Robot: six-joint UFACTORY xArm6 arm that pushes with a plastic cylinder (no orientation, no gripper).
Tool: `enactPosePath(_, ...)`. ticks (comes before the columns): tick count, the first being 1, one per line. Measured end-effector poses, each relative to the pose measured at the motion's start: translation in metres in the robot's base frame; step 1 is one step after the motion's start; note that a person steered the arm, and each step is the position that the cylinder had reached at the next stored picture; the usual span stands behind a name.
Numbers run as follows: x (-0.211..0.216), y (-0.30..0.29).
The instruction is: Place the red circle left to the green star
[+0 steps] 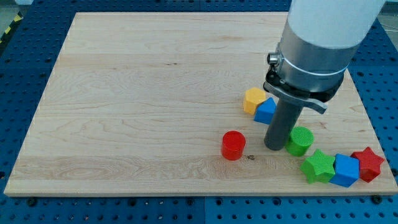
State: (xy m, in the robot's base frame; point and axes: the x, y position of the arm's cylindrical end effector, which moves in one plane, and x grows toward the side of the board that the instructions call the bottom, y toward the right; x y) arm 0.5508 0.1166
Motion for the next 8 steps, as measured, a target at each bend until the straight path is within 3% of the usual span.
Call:
enactPosePath(3,-0.027,-0.004)
enactPosePath(6,-0.028,-0.125)
enactPosePath(7,-0.028,-0.153)
enactPosePath(8,-0.055,-0.154)
